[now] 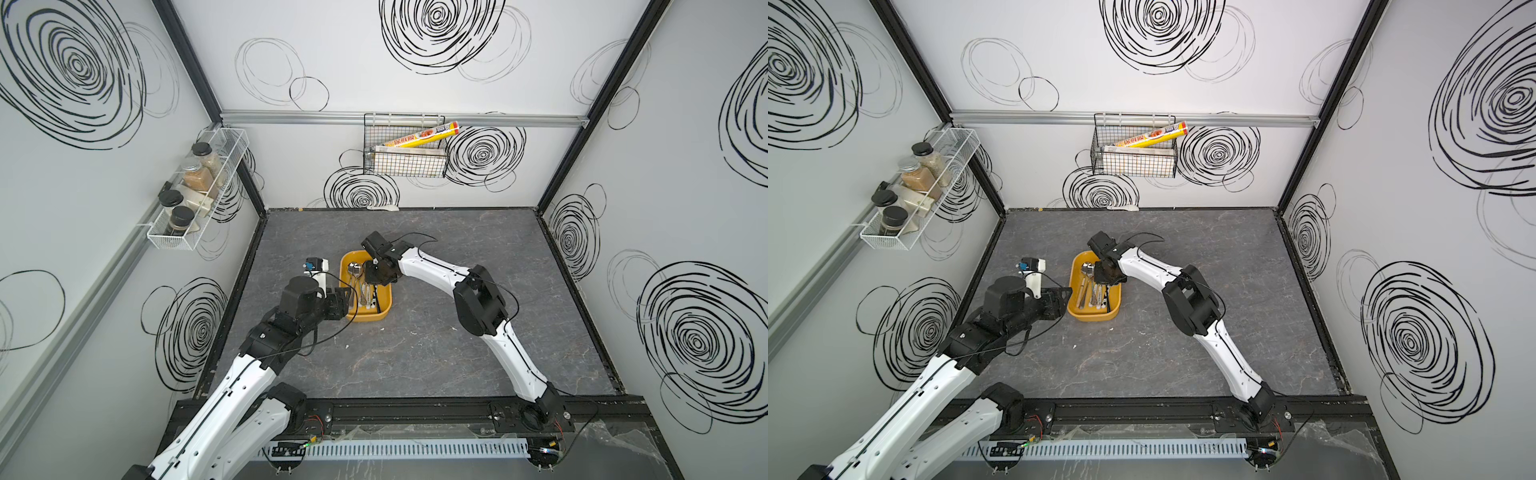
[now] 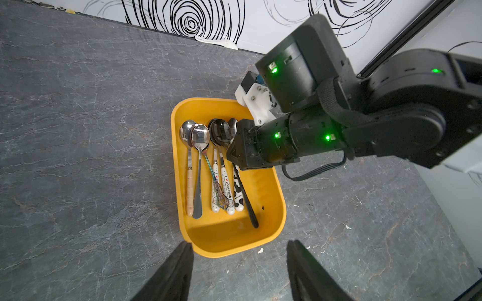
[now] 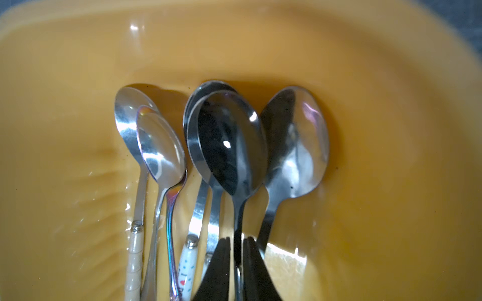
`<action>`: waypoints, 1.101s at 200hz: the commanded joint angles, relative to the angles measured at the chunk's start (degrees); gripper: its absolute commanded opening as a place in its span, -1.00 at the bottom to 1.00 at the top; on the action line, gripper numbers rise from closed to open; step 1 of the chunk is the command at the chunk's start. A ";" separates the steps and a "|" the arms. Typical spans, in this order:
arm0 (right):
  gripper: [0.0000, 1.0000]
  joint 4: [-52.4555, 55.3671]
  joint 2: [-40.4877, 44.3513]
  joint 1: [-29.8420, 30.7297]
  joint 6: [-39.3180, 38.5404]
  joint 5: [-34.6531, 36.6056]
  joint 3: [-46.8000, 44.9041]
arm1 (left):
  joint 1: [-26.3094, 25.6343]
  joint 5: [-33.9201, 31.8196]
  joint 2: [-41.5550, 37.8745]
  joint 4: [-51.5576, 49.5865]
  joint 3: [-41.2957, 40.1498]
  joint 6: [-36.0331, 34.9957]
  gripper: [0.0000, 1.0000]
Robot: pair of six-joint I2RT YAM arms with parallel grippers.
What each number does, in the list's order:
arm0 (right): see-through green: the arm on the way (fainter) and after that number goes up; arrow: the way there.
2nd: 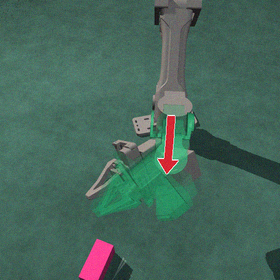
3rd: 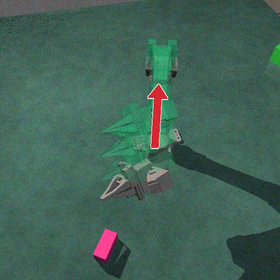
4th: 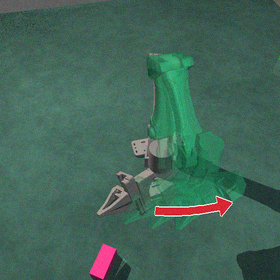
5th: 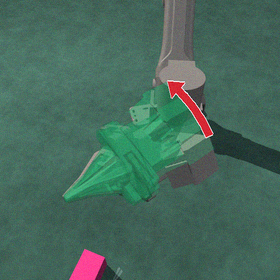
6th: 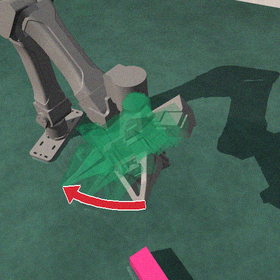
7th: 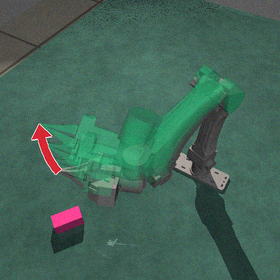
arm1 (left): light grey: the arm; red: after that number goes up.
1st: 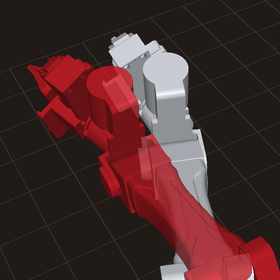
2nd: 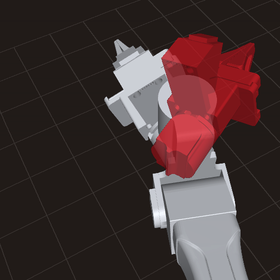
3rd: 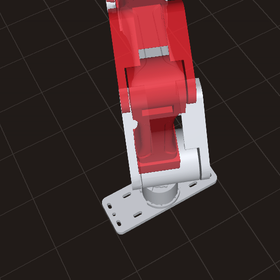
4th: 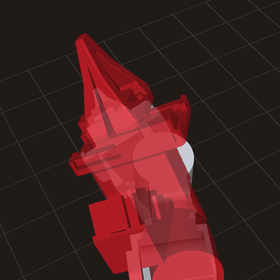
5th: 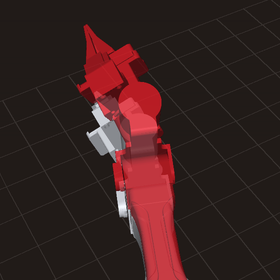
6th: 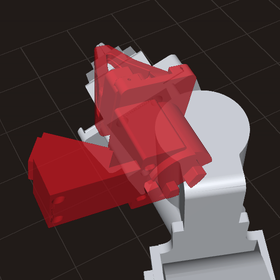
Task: Put the spoon into the storage box
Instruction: Place the spoon in the storage box.
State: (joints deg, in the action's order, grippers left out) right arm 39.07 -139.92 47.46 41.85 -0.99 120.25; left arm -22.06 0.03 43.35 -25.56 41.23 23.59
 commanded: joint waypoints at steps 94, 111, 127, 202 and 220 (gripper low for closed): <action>-0.42 -5.11 32.12 0.35 -8.08 12.50 -18.76 | 2.36 -8.78 -3.12 1.39 0.41 2.20 0.70; -0.32 -12.85 44.00 0.35 -10.10 20.61 -32.05 | 2.90 -13.87 -2.80 2.49 0.97 4.36 0.79; 0.02 -25.44 56.43 0.26 -13.43 30.41 -48.58 | 2.87 -15.85 -2.32 7.42 0.44 5.10 0.98; 0.71 -84.21 92.87 -6.71 -43.69 56.97 -110.20 | 1.99 -28.81 4.57 54.52 -22.50 -8.59 0.98; 0.72 -82.45 92.43 -12.69 -38.93 54.73 -112.96 | 2.80 -29.56 6.35 60.26 -25.98 -11.74 0.98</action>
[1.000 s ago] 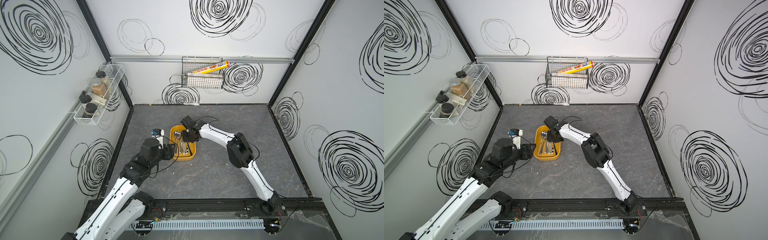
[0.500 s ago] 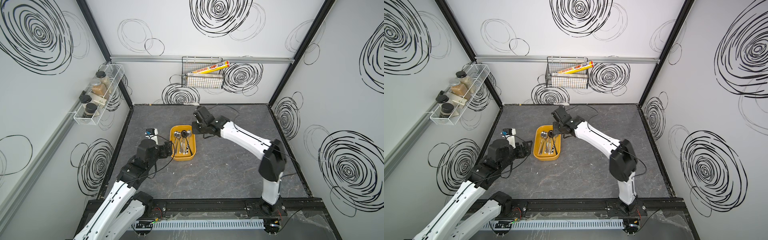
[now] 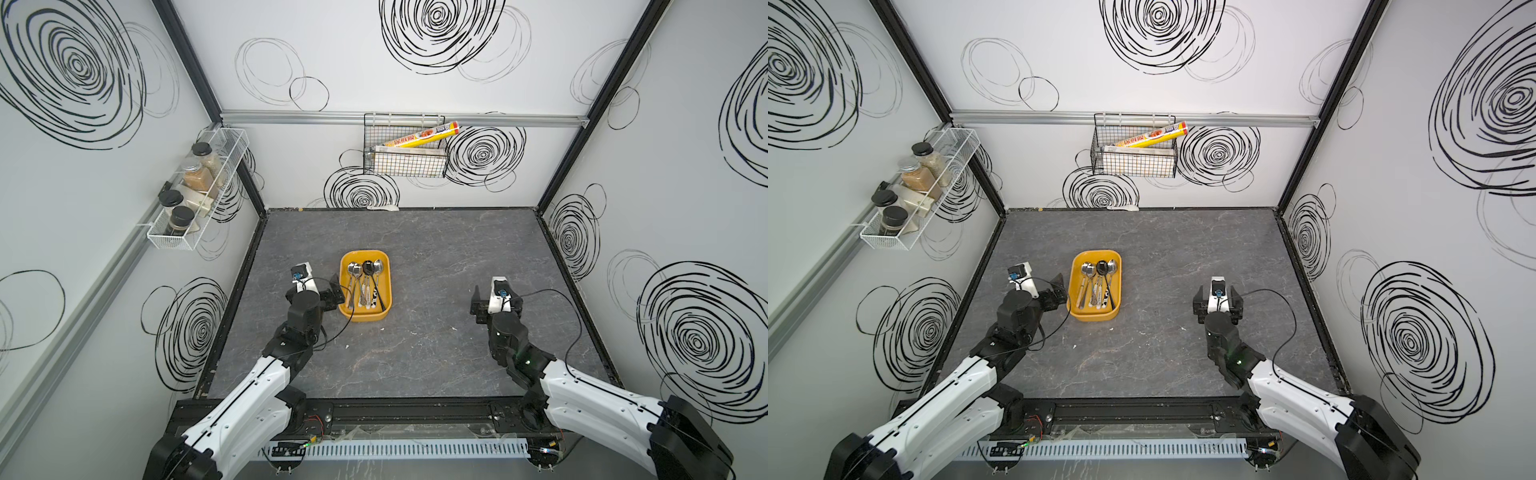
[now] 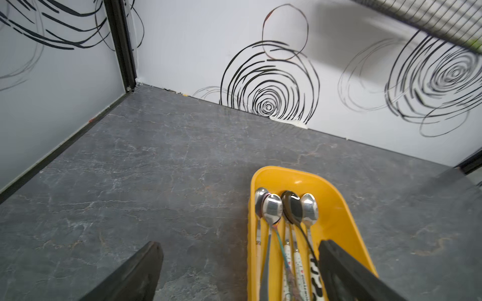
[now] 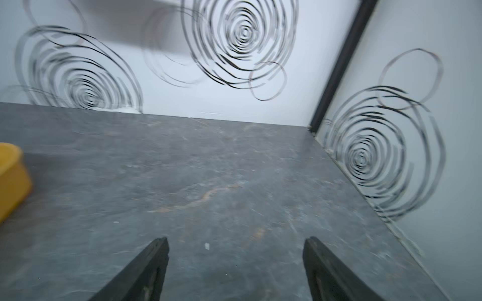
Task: Put the spoon into the storage box
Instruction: Place the spoon in the storage box, then reset both arms
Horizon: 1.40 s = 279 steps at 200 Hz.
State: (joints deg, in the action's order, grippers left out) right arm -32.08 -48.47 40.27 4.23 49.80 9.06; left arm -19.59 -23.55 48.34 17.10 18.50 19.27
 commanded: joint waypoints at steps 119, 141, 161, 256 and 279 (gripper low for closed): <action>0.82 -59.50 -36.63 -25.75 -8.03 -9.49 -5.82 | 19.22 11.40 33.98 67.50 -13.17 -13.68 0.98; 0.80 -61.17 -37.92 -27.20 -8.44 -14.48 -6.06 | 20.33 16.34 39.85 70.68 -11.71 -13.93 0.97; 0.76 -49.96 -35.01 -31.09 -4.24 -23.90 -4.08 | 20.25 20.23 39.94 64.15 -8.46 -15.94 0.98; 1.00 -47.33 -39.20 -37.10 -2.17 -34.19 -0.15 | 21.46 21.89 40.51 57.34 -4.93 -14.85 0.98; 1.00 -45.78 -38.65 -37.11 -2.20 -34.43 0.38 | 21.53 21.88 40.49 57.58 -5.04 -14.77 0.98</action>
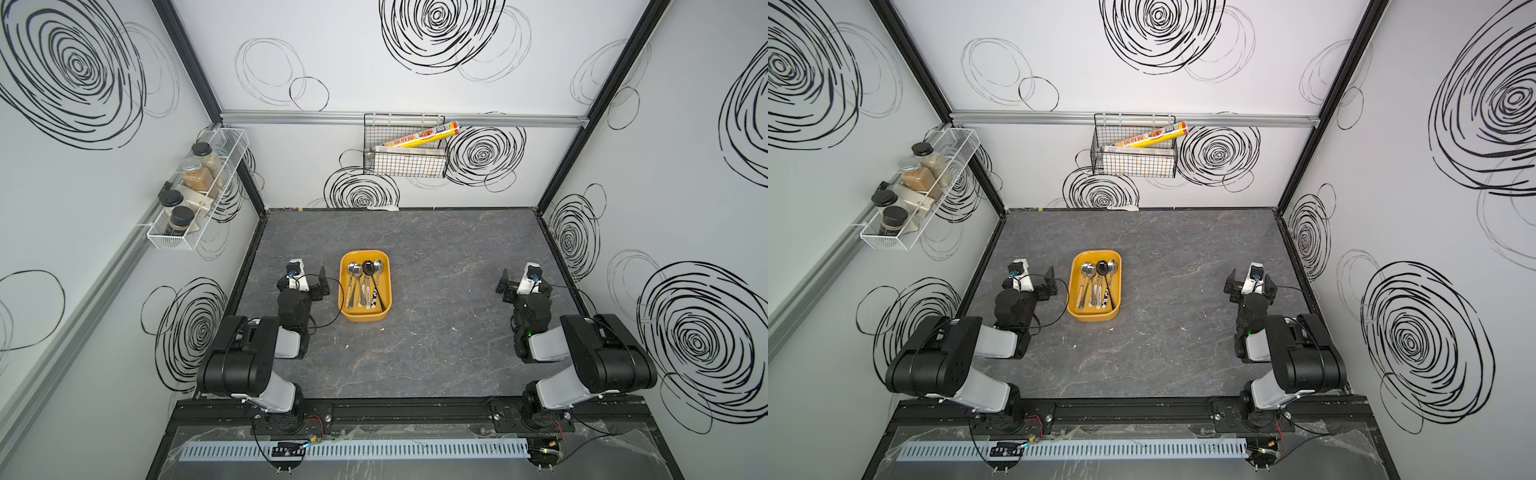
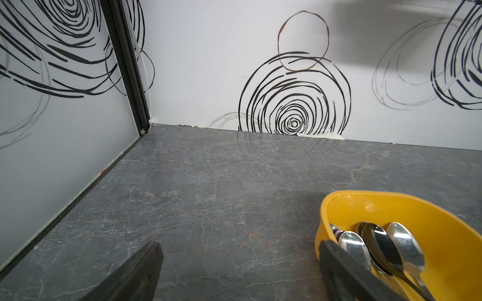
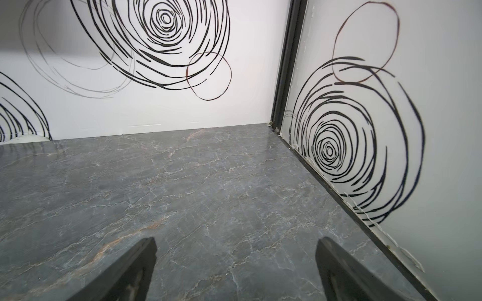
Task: Put the spoon into the storage box
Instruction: Reset both arms
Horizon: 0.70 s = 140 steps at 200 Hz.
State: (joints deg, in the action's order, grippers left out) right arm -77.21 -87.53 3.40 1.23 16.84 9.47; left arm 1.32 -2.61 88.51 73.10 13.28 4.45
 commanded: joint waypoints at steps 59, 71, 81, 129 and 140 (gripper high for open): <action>1.00 -1.26 0.14 -0.23 0.73 -1.45 -0.25 | 0.54 0.82 0.36 1.56 0.17 -0.04 0.99; 1.00 -2.83 -0.41 -0.19 0.44 -1.46 -0.55 | 0.50 0.65 0.37 1.45 0.19 -0.04 0.98; 1.00 -1.88 -0.05 -0.21 0.67 -1.46 -0.36 | 0.36 0.51 0.44 1.55 0.23 -0.08 0.98; 1.00 -0.91 -0.71 -0.19 0.59 -1.54 0.48 | 0.04 -0.20 0.43 1.41 0.26 -0.29 0.98; 1.00 -0.42 -0.89 -0.23 0.82 -1.39 0.91 | -0.06 -0.20 0.39 1.37 0.26 -0.31 0.98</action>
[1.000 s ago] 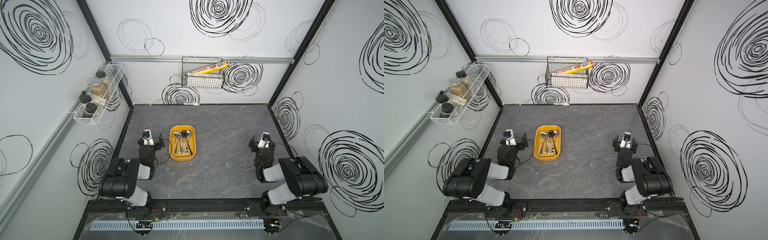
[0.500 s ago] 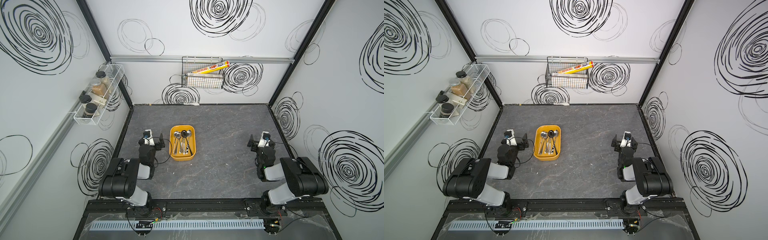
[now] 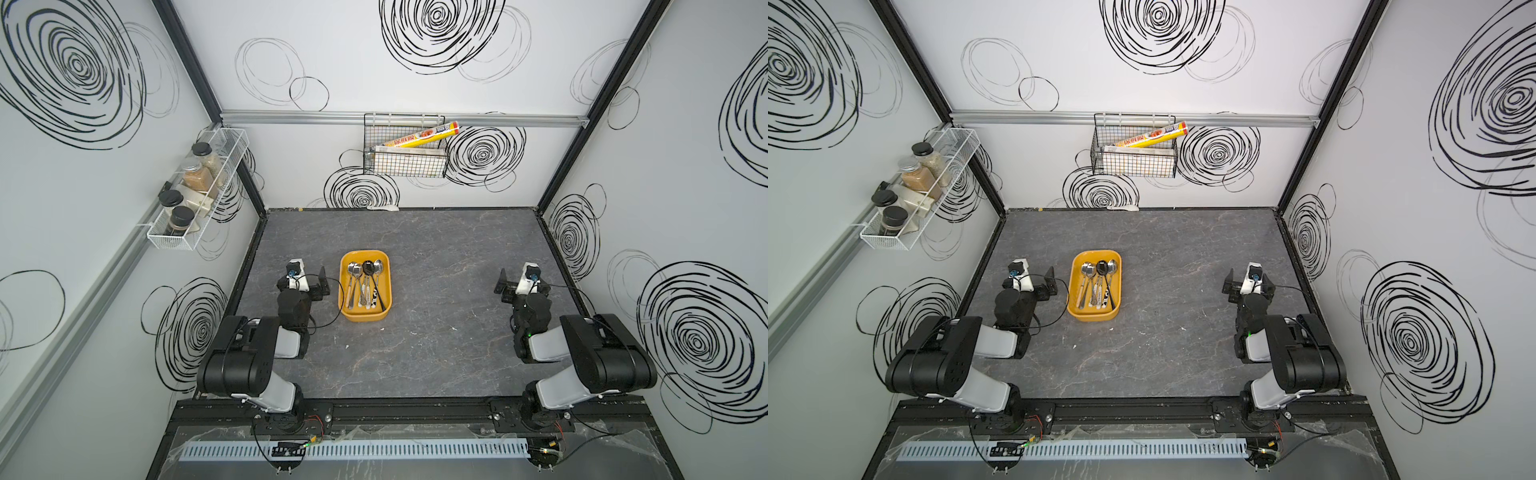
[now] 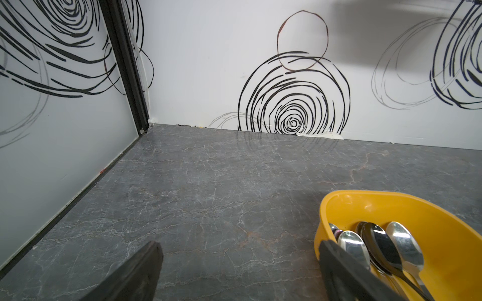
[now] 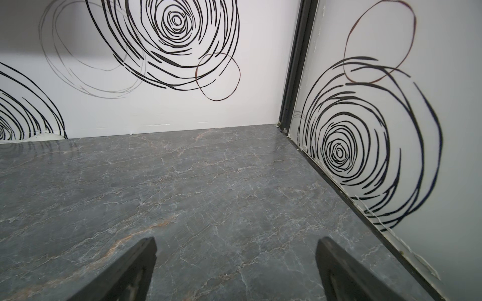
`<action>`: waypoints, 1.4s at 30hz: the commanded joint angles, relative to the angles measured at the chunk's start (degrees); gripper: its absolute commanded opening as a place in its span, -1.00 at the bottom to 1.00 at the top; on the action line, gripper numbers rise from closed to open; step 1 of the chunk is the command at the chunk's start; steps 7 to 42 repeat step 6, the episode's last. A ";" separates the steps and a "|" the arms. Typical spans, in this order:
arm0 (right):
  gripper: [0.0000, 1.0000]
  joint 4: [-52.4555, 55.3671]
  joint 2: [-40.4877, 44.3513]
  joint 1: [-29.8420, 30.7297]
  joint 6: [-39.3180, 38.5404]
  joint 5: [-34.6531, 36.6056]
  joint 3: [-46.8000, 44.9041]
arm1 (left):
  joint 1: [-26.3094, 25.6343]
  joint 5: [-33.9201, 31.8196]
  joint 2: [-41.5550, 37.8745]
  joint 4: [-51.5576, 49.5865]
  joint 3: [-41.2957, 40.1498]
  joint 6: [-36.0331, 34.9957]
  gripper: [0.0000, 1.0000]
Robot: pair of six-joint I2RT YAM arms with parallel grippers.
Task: Put the spoon into the storage box
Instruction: Reset both arms
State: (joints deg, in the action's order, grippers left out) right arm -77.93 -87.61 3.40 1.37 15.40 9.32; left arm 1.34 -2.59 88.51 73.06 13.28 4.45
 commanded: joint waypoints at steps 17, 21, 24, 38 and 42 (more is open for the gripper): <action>1.00 -1.06 -0.19 -0.22 0.40 -0.21 -0.03 | -0.11 -0.22 0.44 1.47 0.28 -0.28 0.98; 1.00 -1.06 -0.19 -0.22 0.40 -0.21 -0.03 | -0.11 -0.22 0.44 1.47 0.28 -0.28 0.98; 1.00 -1.06 -0.19 -0.22 0.40 -0.21 -0.03 | -0.11 -0.22 0.44 1.47 0.28 -0.28 0.98; 1.00 -1.06 -0.19 -0.22 0.40 -0.21 -0.03 | -0.11 -0.22 0.44 1.47 0.28 -0.28 0.98; 1.00 -1.06 -0.19 -0.22 0.40 -0.21 -0.03 | -0.11 -0.22 0.44 1.47 0.28 -0.28 0.98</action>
